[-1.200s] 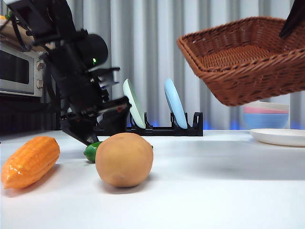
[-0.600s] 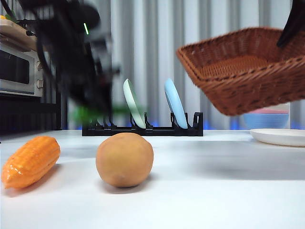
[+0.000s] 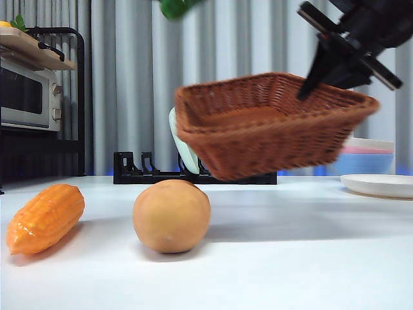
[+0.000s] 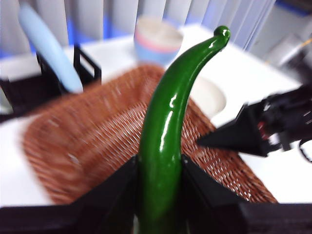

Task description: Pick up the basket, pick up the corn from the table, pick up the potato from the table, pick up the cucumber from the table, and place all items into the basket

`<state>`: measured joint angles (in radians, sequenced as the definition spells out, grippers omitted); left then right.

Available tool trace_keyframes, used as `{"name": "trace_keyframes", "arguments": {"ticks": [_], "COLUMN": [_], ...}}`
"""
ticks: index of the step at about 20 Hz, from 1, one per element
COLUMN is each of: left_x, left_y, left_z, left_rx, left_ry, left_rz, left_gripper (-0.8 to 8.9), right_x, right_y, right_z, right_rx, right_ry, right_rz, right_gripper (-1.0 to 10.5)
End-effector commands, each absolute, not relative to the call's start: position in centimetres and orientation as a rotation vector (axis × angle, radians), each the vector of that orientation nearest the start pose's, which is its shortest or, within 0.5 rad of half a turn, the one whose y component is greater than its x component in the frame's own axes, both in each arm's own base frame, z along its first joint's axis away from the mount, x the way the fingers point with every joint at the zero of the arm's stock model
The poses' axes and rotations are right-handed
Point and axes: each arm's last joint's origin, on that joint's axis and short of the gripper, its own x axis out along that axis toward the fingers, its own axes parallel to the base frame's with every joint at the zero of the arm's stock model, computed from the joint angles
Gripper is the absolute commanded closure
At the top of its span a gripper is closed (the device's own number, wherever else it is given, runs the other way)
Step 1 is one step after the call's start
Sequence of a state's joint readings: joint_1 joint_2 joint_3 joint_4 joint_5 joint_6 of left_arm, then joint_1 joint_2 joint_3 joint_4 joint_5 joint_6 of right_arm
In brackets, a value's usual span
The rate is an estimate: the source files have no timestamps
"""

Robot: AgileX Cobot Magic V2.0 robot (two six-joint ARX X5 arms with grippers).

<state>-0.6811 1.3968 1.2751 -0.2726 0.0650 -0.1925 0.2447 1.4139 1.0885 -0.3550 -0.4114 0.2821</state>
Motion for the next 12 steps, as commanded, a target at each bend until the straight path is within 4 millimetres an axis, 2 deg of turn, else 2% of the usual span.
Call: {"name": "trace_keyframes", "arguments": {"ticks": [1,5,6,8,9,12], "left_x": [24.7,25.6,25.7,25.7,25.7,25.7], "left_y": [-22.0,-24.2,-24.3,-24.6,-24.6,-24.5], "left_z": [33.3,29.9,29.4,29.0,29.0,29.1], "left_rx": [-0.04,0.022,0.031,0.039,0.04,0.039], "left_ry": [0.518,0.62,0.638,0.654,0.653,0.647], "left_rz": [-0.667,-0.648,-0.644,-0.645,-0.646,-0.649], "left_gripper": [8.2,8.0,7.17,3.58,2.77,2.79], "right_x": [29.3,29.3,29.3,29.3,29.3,29.3], "right_y": [9.1,9.2,9.2,9.2,9.2,9.2], "right_z": [29.1,29.1,29.1,29.1,29.1,29.1], "right_rx": [0.382,0.39,0.392,0.392,0.392,0.392], "right_ry": [0.743,0.747,0.748,0.748,0.749,0.748], "right_rz": [0.543,0.541,0.541,0.54,0.541,0.54], "right_gripper": [9.6,9.6,9.6,9.6,9.6,9.6]}}
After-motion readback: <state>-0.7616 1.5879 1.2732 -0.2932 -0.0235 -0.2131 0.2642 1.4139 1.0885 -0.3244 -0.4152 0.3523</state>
